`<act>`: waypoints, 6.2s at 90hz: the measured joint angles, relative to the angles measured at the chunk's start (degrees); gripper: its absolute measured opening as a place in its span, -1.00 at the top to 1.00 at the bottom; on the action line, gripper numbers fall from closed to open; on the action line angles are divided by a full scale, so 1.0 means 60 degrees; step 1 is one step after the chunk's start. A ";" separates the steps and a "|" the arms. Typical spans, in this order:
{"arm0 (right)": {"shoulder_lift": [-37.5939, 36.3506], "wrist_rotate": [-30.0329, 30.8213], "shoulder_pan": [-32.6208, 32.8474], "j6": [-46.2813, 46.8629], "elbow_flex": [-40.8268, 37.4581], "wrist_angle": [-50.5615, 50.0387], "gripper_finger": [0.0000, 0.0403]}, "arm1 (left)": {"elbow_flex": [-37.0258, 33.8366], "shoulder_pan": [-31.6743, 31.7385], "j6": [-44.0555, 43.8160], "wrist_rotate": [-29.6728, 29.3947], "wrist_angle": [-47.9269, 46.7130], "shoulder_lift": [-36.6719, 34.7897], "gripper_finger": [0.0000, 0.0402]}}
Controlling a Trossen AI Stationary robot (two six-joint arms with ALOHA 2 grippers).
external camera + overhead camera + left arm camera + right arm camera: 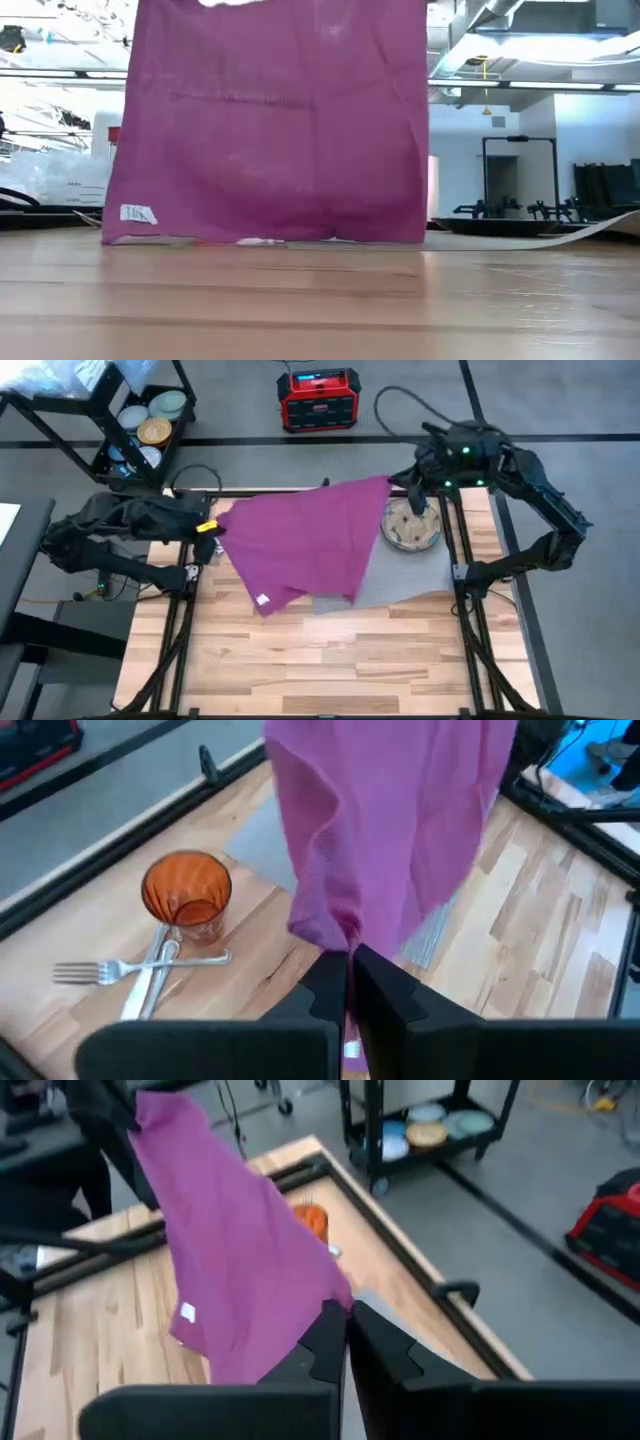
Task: Set table place
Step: Fold the purple napkin
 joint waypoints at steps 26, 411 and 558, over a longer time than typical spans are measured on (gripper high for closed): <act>0.0007 -0.0011 -0.0531 -0.0162 0.0657 -0.0504 1.00 | 0.1357 -0.0004 0.0348 -0.0483 -0.0457 0.0051 1.00; -0.1122 0.0923 0.5516 0.2454 -0.0041 0.0354 1.00 | 0.1408 -0.8591 -0.2308 -0.8451 0.2813 0.2670 1.00; -0.3304 -0.0179 0.1607 0.2944 -0.9421 0.6143 1.00 | -0.4381 -0.5420 -0.9611 -0.7053 -0.2096 -0.1003 1.00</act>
